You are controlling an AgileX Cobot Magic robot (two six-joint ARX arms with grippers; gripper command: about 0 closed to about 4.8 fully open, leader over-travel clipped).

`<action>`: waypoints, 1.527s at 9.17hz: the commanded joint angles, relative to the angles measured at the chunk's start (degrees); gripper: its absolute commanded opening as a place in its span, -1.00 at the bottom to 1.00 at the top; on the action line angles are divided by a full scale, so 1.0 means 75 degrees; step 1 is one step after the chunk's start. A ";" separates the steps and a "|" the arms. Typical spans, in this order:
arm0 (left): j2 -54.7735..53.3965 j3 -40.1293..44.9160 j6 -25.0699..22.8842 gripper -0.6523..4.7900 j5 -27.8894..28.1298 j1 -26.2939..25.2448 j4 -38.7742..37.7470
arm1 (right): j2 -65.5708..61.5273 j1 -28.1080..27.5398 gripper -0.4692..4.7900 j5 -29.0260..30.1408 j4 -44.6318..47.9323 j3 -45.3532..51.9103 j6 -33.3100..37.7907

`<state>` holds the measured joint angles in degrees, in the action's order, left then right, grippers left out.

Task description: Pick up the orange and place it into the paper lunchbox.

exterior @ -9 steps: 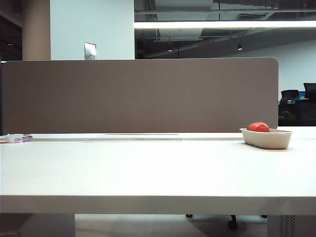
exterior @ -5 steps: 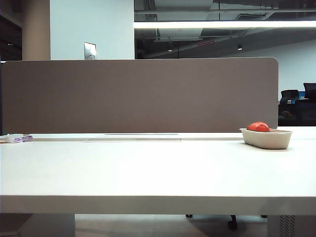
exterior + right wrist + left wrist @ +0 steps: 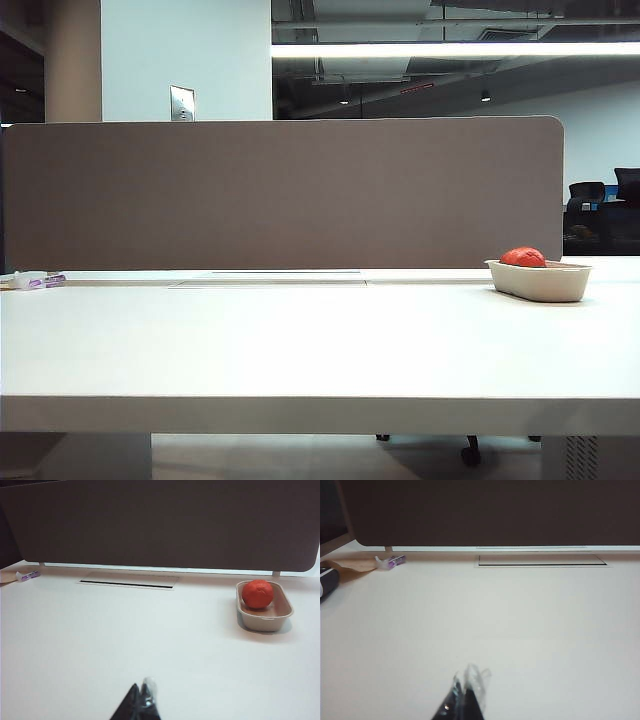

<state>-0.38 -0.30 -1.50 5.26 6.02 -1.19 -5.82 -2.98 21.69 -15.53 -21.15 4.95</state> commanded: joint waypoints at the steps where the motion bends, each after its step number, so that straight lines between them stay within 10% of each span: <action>1: 0.0026 0.0012 -0.0003 -0.78 -0.0099 0.0003 0.0050 | 0.0009 -0.0003 -0.81 0.0015 0.0093 -0.0035 0.0029; 7: 0.0026 0.0012 -0.0003 -0.78 -0.0137 0.0003 0.0017 | 0.0009 -0.0003 -0.81 0.0015 0.0093 -0.0035 0.0029; 10: 0.0026 0.0012 -0.0003 -0.78 -0.0137 0.0003 0.0017 | 0.0761 -0.0117 -0.81 -0.2241 0.1306 0.1789 -0.0026; 14: 0.0026 0.0012 0.0000 -0.78 -0.0134 0.0003 0.0000 | 0.0761 0.0402 -0.81 -0.3389 0.2326 0.2821 -0.0029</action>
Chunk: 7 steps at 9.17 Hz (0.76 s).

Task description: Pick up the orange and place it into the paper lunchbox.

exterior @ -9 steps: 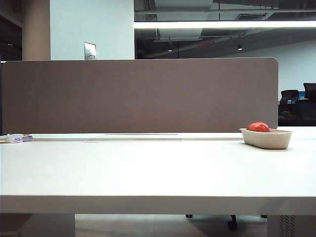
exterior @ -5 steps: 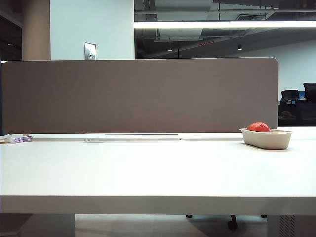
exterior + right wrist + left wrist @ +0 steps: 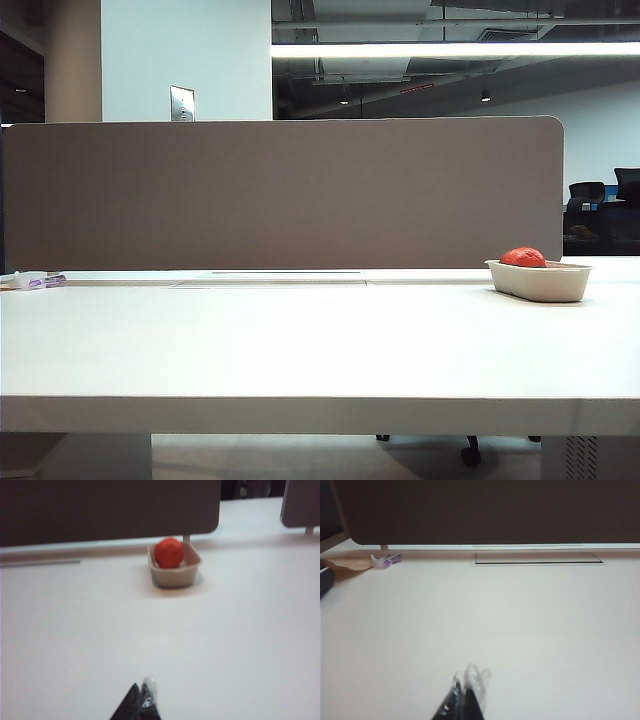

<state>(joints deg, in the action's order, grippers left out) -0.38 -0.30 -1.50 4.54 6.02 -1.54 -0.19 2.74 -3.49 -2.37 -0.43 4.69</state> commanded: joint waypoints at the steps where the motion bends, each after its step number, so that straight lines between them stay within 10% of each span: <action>1: 0.0026 0.0012 0.0000 -0.78 -0.0038 0.0003 0.0047 | 0.0009 -0.0478 -0.81 -0.0032 0.0571 0.0058 0.0006; 7: 0.0026 0.0012 -0.0003 -0.78 -0.0038 0.0003 0.0044 | 0.0009 -0.0498 -0.81 -0.0038 0.0565 0.0055 0.0003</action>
